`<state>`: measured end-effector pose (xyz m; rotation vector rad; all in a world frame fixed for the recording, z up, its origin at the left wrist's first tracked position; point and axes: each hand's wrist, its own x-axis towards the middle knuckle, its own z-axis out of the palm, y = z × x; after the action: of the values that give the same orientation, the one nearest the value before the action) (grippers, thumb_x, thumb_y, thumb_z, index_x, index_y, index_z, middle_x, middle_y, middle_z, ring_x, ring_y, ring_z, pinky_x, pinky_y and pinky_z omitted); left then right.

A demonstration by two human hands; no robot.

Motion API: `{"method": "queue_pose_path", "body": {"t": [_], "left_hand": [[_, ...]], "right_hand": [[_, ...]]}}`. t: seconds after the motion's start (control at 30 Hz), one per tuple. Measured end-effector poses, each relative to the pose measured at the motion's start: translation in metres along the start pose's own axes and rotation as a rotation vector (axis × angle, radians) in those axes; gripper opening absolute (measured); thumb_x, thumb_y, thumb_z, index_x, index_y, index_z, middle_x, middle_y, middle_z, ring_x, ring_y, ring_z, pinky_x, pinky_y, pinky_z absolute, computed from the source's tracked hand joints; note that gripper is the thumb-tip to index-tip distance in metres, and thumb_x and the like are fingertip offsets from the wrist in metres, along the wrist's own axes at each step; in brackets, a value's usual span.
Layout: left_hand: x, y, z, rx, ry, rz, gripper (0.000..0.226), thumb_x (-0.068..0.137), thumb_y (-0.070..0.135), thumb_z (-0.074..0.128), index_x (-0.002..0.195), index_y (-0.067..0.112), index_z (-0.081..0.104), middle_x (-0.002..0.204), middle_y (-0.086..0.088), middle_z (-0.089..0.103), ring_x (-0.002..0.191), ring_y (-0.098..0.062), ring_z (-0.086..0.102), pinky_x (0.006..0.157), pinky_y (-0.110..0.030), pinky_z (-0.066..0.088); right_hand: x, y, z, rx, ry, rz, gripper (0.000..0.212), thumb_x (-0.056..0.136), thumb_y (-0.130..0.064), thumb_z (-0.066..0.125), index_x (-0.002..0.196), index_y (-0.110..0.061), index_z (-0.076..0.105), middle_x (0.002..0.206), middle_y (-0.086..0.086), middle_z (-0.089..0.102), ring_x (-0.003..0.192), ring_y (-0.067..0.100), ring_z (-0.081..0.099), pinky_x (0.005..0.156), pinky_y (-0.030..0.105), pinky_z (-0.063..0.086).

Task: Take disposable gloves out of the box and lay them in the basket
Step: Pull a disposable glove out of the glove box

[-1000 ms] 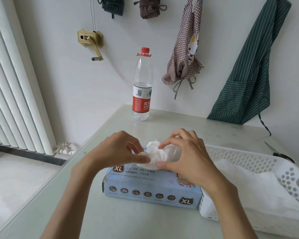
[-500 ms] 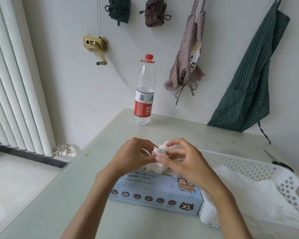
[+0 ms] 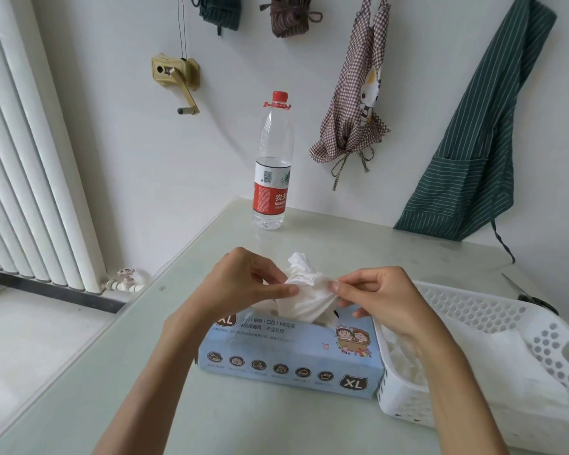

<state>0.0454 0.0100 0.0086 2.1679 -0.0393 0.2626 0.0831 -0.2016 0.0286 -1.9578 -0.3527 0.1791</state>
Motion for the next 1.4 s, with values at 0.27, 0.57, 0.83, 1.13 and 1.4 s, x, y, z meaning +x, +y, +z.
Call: {"method": "queue_pose_path", "body": {"t": [0.27, 0.57, 0.83, 1.13, 1.4], "left_hand": [[-0.003, 0.007, -0.005, -0.258, 0.061, 0.006, 0.027, 0.068, 0.037, 0.074, 0.072, 0.011, 0.074, 0.073, -0.001, 0.074, 0.069, -0.02, 0.068, 0.066, -0.027, 0.053], [0.002, -0.002, -0.012, -0.136, 0.295, -0.066, 0.014, 0.083, 0.038, 0.068, 0.077, 0.027, 0.073, 0.074, 0.012, 0.072, 0.065, 0.003, 0.062, 0.069, -0.024, 0.051], [0.004, 0.001, -0.011, -0.405, 0.38, -0.088, 0.021, 0.094, 0.03, 0.055, 0.09, 0.011, 0.062, 0.081, 0.002, 0.073, 0.071, -0.01, 0.07, 0.068, -0.021, 0.056], [0.001, -0.005, -0.027, -0.13, 0.365, 0.007, 0.019, 0.087, 0.043, 0.059, 0.084, 0.026, 0.067, 0.085, 0.017, 0.072, 0.08, 0.002, 0.064, 0.071, -0.021, 0.05], [-0.004, 0.003, 0.011, 0.274, -0.163, 0.052, 0.023, 0.091, 0.046, 0.054, 0.103, 0.031, 0.067, 0.111, 0.02, 0.066, 0.104, -0.001, 0.059, 0.096, -0.031, 0.046]], "right_hand": [[0.002, 0.0, -0.007, -0.021, 0.047, 0.025, 0.02, 0.064, -0.028, 0.086, 0.067, -0.014, 0.071, 0.071, 0.001, 0.073, 0.06, 0.007, 0.059, 0.054, 0.019, 0.046], [0.005, 0.002, -0.005, -0.084, 0.054, -0.01, 0.018, 0.074, -0.034, 0.078, 0.074, -0.021, 0.066, 0.083, -0.004, 0.074, 0.075, 0.009, 0.067, 0.074, 0.027, 0.048], [0.003, 0.004, -0.016, -0.012, 0.097, 0.011, 0.014, 0.082, -0.006, 0.071, 0.087, -0.011, 0.059, 0.079, 0.005, 0.075, 0.069, 0.018, 0.07, 0.066, 0.025, 0.056], [0.005, 0.008, -0.013, -0.14, 0.077, -0.037, 0.009, 0.088, -0.012, 0.066, 0.093, -0.02, 0.064, 0.079, -0.005, 0.072, 0.054, 0.0, 0.064, 0.049, 0.011, 0.046], [0.005, 0.003, -0.024, 0.145, 0.392, -0.2, 0.032, 0.092, -0.001, 0.051, 0.091, -0.029, 0.066, 0.092, -0.008, 0.073, 0.082, 0.007, 0.068, 0.067, 0.025, 0.054]]}}
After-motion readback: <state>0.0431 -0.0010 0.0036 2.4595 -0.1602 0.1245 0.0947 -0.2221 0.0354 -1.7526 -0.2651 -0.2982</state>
